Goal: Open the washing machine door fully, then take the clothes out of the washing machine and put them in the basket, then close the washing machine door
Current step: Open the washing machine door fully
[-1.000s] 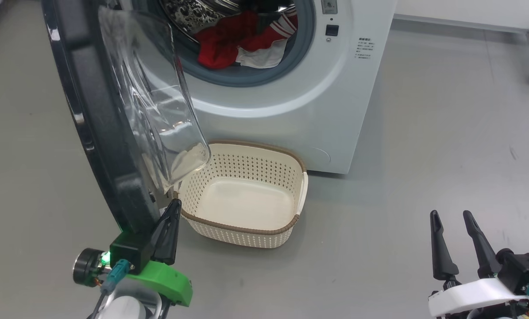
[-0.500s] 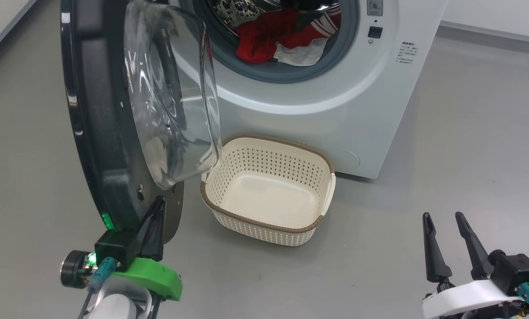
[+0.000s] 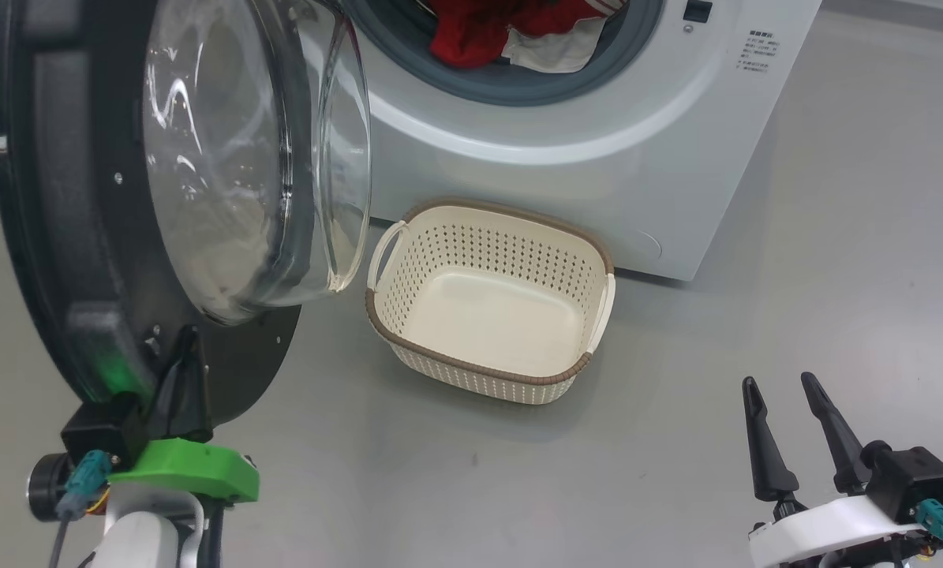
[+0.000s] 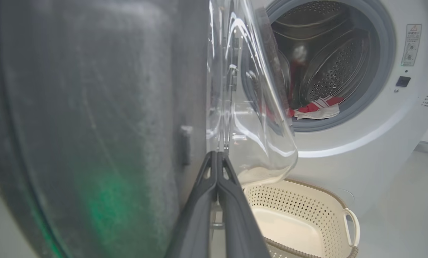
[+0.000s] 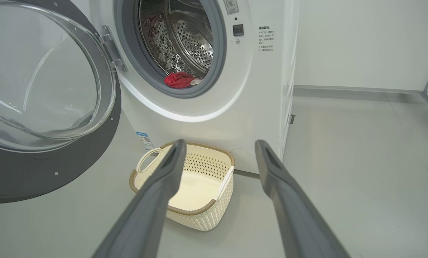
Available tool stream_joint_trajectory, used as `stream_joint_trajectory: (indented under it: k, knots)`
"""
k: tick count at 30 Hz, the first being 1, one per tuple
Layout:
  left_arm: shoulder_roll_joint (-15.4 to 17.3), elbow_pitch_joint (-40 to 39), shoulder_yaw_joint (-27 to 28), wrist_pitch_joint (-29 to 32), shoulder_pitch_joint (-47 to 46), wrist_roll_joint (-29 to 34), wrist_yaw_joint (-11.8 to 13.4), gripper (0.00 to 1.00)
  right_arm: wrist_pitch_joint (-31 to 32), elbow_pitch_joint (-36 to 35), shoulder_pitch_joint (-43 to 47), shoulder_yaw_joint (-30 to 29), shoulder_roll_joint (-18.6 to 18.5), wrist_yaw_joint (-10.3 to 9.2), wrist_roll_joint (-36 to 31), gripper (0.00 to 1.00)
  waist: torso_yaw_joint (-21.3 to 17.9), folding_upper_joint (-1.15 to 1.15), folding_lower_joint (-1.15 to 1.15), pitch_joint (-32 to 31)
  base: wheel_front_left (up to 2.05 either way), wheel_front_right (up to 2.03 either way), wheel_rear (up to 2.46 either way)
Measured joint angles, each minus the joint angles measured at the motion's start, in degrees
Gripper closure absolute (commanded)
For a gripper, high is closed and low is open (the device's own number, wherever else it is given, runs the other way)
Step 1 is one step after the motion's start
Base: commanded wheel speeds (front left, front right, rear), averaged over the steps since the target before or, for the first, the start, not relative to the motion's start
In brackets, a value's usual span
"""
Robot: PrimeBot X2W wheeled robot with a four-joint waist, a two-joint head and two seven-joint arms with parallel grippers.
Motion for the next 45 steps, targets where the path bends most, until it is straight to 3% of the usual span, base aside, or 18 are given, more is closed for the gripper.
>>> stream_joint_trajectory:
  k: [31, 39, 45]
  knots:
    - [1.46, -1.77, 21.47, -0.19, -9.03, -11.40, 1.30, 1.00, 4.12, -7.42, -4.60, -3.30, -6.65, -0.54, -2.56, 0.00, 1.49, 0.00, 0.00, 15.65, 0.00, 0.00, 0.00]
    - [5.81, 1.78, 27.44, -0.19, -13.00, -13.78, 1.23, 1.00, 5.39, -9.02, -5.55, -3.98, -8.10, -0.64, -3.03, 0.00, 1.86, 0.00, 0.00, 18.75, 0.00, 0.00, 0.00]
    - [8.53, 5.50, 28.76, -0.45, -15.88, -13.78, 0.24, 1.00, 6.28, -10.05, -5.68, -4.58, -8.76, -1.04, -3.37, 0.00, 2.07, 0.00, 0.00, 20.31, 0.00, 0.00, 0.00]
